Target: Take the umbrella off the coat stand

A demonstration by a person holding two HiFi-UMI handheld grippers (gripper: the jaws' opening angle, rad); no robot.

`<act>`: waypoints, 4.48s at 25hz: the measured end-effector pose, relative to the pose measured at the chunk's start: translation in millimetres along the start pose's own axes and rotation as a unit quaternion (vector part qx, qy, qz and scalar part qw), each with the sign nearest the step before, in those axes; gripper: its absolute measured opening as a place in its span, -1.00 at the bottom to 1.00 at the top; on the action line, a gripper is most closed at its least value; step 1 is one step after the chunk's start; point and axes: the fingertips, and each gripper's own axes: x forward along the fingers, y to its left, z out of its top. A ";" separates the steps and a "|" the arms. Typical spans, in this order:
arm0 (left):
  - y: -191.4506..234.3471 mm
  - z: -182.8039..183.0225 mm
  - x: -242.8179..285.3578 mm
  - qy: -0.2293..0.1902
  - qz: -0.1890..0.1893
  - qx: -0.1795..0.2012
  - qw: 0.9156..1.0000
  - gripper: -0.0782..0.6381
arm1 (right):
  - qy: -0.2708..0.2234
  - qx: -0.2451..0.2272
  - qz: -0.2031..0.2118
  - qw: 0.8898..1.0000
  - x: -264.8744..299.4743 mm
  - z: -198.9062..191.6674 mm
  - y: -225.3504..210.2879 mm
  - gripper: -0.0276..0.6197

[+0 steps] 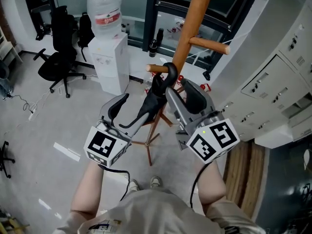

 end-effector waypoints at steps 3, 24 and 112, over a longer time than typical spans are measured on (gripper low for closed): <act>-0.7 -25.3 15.2 0.018 -0.018 -0.009 1.000 0.07 | 0.006 0.008 0.004 1.000 4.4 -8.1 -3.0 -0.35; -13.0 -159.4 72.7 0.119 -0.080 -0.027 0.989 0.09 | 0.055 0.001 0.025 0.998 31.0 -45.2 1.1 -0.35; -44.8 -138.0 -188.9 0.209 0.154 0.078 0.962 -0.01 | 0.008 0.124 0.303 0.945 -51.7 -33.3 179.0 -0.56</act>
